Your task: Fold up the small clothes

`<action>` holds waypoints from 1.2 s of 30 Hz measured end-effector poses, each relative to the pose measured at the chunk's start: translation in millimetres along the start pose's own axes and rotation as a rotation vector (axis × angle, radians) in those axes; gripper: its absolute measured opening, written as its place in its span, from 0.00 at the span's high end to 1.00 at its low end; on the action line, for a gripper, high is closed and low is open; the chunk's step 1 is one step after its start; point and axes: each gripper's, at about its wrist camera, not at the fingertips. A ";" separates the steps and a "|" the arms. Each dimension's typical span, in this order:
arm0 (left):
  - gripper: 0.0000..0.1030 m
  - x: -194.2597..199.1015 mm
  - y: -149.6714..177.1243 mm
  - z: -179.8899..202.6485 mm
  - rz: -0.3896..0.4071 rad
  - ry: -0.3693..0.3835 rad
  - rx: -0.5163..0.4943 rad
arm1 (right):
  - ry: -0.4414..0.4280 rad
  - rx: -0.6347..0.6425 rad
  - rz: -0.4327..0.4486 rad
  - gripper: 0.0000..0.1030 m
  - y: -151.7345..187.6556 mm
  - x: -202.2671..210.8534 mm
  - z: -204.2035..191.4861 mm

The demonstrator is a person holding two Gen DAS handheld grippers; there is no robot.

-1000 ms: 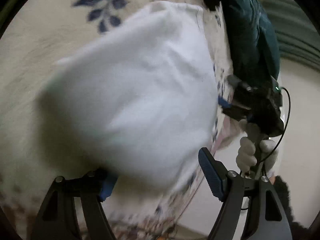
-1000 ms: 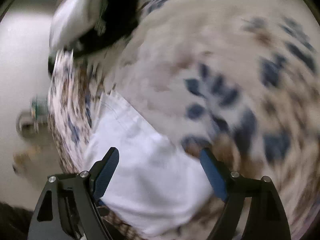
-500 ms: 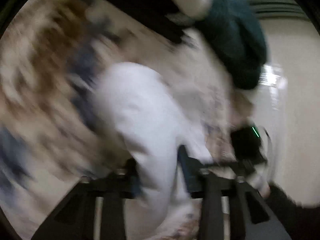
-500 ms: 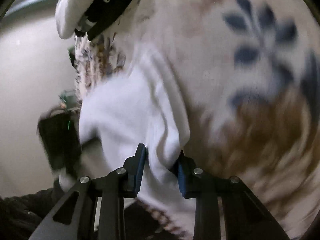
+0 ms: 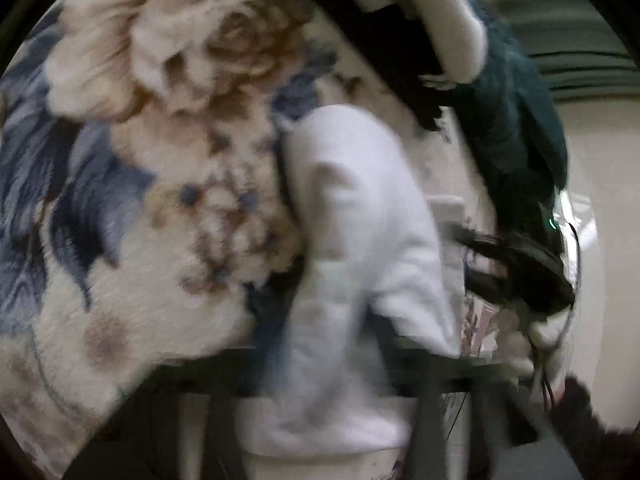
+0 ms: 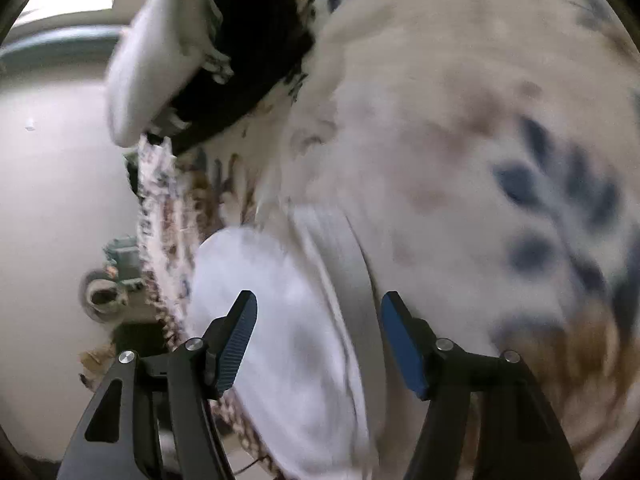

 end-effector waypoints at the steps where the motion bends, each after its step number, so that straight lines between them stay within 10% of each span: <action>1: 0.87 1.4 -2.0 4.8 0.011 -0.013 -0.021 | -0.003 0.016 -0.001 0.75 -5.6 -5.5 -7.2; 2: 0.87 3.7 -4.6 7.8 0.025 -0.005 -0.031 | 0.018 0.046 0.008 0.96 -9.6 -7.7 -13.5; 7: 0.74 0.2 -16.0 -1.0 -0.023 0.013 -0.002 | 0.088 0.024 0.186 0.95 -10.2 27.5 -20.0; 9: 0.51 7.7 -13.0 -10.0 -0.038 0.016 0.030 | 0.160 -0.034 0.125 0.64 -4.3 23.0 -7.2; 14: 0.48 13.6 16.7 -28.3 -0.072 0.040 0.120 | -0.023 -0.202 0.046 0.33 43.6 37.1 26.3; 19: 0.50 17.6 39.2 -29.6 -0.038 0.015 0.143 | -0.105 -0.251 -0.135 0.33 109.7 8.1 37.7; 20: 0.62 19.7 40.7 -26.4 -0.024 0.013 0.133 | -0.139 -0.272 -0.136 0.36 117.7 5.5 38.3; 23: 0.83 32.5 46.6 -20.1 0.001 0.009 0.111 | -0.162 -0.269 -0.062 0.95 131.4 11.3 30.2; 28: 0.78 21.5 49.6 -31.0 -0.086 -0.025 0.114 | 0.015 -0.234 0.030 0.97 130.6 34.2 30.4; 32: 0.35 32.2 29.0 -30.1 -0.066 0.007 0.118 | 0.063 -0.233 -0.058 0.96 121.6 24.9 39.2; 34: 0.35 31.0 16.9 -30.2 -0.039 0.045 0.109 | 0.042 -0.247 -0.030 0.84 106.7 41.2 46.6; 36: 0.35 21.2 9.3 -31.1 -0.038 0.060 0.103 | 0.009 -0.231 0.051 0.40 91.2 51.7 43.9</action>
Point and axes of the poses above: each gripper's, at about its wrist camera, not at the fingertips, and x roughly against the way its jaws point, z to its right, y to its underside, and after that the axes turned 7 degrees about z, right-handed
